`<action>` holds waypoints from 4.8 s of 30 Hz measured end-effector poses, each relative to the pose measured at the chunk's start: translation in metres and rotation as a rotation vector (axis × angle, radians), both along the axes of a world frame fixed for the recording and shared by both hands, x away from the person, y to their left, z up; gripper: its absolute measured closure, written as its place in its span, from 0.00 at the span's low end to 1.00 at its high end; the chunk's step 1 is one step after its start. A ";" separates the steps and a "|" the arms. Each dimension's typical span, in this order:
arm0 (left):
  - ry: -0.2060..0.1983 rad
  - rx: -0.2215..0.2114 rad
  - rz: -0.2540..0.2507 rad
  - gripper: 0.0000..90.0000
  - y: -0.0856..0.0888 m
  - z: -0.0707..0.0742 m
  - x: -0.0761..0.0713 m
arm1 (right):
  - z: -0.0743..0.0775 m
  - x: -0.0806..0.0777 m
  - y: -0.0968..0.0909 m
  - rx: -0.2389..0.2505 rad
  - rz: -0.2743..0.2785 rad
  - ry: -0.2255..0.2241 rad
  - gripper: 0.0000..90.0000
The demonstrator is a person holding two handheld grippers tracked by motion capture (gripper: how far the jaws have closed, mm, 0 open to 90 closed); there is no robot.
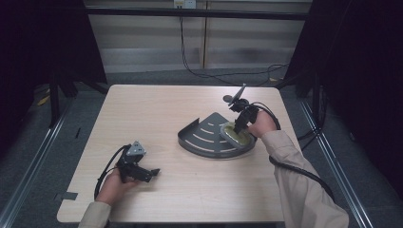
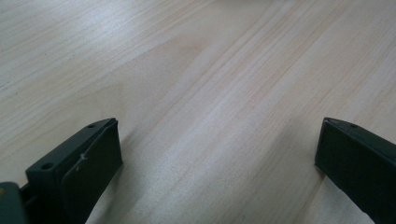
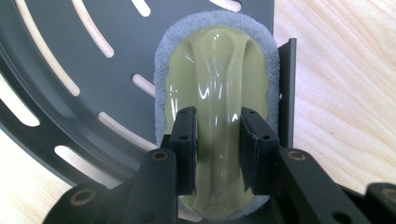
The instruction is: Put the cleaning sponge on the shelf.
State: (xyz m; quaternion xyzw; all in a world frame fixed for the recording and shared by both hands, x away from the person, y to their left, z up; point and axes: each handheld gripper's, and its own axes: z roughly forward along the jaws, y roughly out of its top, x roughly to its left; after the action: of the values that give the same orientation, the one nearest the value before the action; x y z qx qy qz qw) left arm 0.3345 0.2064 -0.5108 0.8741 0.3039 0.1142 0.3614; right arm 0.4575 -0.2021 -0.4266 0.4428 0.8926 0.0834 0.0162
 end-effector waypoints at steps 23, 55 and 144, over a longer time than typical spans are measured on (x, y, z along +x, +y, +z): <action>0.000 0.000 0.001 0.00 0.000 0.000 0.000 | 0.009 0.002 0.001 0.010 -0.077 -0.017 0.47; -0.001 -0.004 0.004 0.00 0.000 0.000 0.000 | 0.028 -0.013 -0.008 0.090 -0.087 -0.025 0.16; 0.002 0.006 -0.003 0.00 0.001 0.000 0.000 | -0.010 -0.143 -0.071 0.174 0.015 -0.049 0.19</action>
State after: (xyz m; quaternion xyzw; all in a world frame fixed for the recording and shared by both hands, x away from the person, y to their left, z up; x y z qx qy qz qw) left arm 0.3342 0.2070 -0.5105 0.8756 0.3028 0.1137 0.3587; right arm 0.3145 -0.2734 -0.4371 0.4336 0.8846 0.1715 -0.0012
